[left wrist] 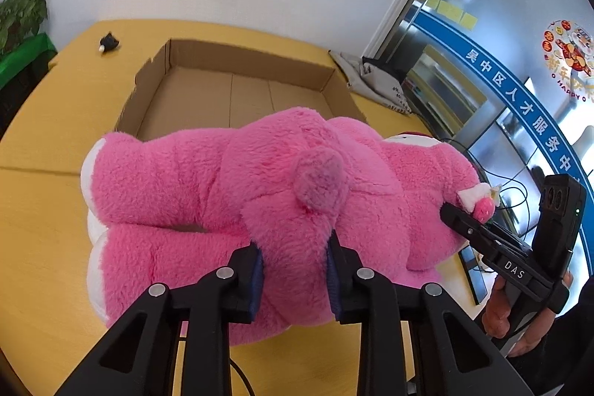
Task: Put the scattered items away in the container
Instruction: 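Close the left tool on the bear's body while the right tool closes on its head, then lower the pink bear into the box and open both tools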
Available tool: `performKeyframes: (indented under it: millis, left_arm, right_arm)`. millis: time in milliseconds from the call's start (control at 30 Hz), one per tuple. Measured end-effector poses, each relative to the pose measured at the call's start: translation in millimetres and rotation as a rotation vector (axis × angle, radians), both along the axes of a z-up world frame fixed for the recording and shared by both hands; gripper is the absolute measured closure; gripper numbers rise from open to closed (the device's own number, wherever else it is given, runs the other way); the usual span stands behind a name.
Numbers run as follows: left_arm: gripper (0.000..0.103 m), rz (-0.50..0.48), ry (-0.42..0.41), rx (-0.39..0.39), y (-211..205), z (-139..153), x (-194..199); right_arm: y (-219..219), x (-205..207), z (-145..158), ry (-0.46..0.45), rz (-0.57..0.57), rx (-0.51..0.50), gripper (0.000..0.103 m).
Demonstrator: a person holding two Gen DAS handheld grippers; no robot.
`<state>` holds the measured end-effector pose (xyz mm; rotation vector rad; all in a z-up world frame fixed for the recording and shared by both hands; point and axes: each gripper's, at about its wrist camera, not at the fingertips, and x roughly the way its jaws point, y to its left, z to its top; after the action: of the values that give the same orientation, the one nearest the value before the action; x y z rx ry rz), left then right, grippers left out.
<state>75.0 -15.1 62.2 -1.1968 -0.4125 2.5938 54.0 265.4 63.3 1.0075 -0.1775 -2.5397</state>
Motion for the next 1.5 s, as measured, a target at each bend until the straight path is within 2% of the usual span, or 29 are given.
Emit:
performKeyframes:
  millis: [167, 267, 333, 467, 567, 700, 767, 833, 900, 933, 1000, 1100, 1233, 1300, 1433, 1467, 1500]
  left_arm:
    - [0.075, -0.036, 0.116, -0.055, -0.8, 52.1, -33.1]
    - [0.075, -0.058, 0.176, -0.114, -4.7, 78.5, -76.2]
    - [0.075, -0.078, 0.192, -0.142, -7.5, 86.6, -112.0]
    - [0.075, -0.085, 0.17, -0.134, -5.9, 86.2, -182.1]
    - [0.075, -0.089, 0.124, -0.106, -13.0, 65.7, -238.7]
    - [0.075, -0.078, 0.02, -0.081, -16.0, 26.0, -308.7]
    - [0.075, -0.073, -0.059, -0.071, -15.7, -10.3, -347.3]
    - [0.075, -0.059, -0.169, -0.098, -12.7, -55.2, -376.7]
    - [0.076, -0.064, -0.268, -0.122, -8.4, -99.1, -396.8]
    - [0.076, -0.063, -0.256, -0.113, -8.4, -101.4, -397.0]
    - [0.076, -0.064, -0.235, -0.098, -8.3, -105.2, -397.7]
    - [0.074, -0.071, -0.243, -0.124, -8.2, -100.6, -398.4]
    - [0.067, -0.043, -0.229, -0.133, -11.2, -87.6, -386.3]
    - [0.067, -0.021, -0.198, -0.157, -14.4, -73.3, -368.1]
    - [0.064, 0.034, -0.041, -0.246, -23.4, -14.1, -302.2]
    - [0.049, 0.057, -0.002, -0.268, -28.8, 0.1, -278.8]
    - [0.023, 0.083, 0.03, -0.288, -31.9, 12.6, -254.9]
  right_arm:
    - [4.9, -24.1, 31.6, 0.062, -0.002, -0.062, 0.058]
    - [3.7, -61.7, 55.8, 0.098, -0.004, -0.1, 0.058]
    - [3.5, -93.2, 68.6, 0.116, -0.02, -0.114, 0.058]
    - [-1.6, -157.9, 80.0, 0.138, -0.053, -0.112, 0.057]
    - [-5.7, -211.6, 69.2, 0.118, -0.071, -0.117, 0.056]
    - [-13.3, -284.7, 26.4, 0.058, -0.087, -0.121, 0.055]
    - [-16.1, -314.1, -0.5, 0.028, -0.11, -0.135, 0.051]
    - [-18.9, -349.4, -41.7, -0.077, -0.14, -0.109, 0.048]
    - [-22.7, -372.1, -78.4, -0.18, -0.155, -0.063, 0.039]
    - [-26.8, -378.7, -97.1, -0.226, -0.165, -0.01, 0.039]
    - [-27.7, -375.6, -108.5, -0.22, -0.197, 0.024, 0.025]
    - [-23.8, -376.5, -103.0, -0.231, -0.204, 0.017, 0.021]
    - [-34.2, -359.3, -89.3, -0.195, -0.183, 0.1, 0.021]
    - [-34.8, -348.8, -81.7, -0.183, -0.167, 0.122, 0.021]
    - [-25.2, -305.7, -47.4, -0.129, -0.124, 0.126, 0.021]
    - [-20.8, -291.8, -37.3, -0.126, -0.117, 0.113, 0.021]
    - [-15.9, -277.8, -28.6, -0.12, -0.12, 0.092, 0.02]
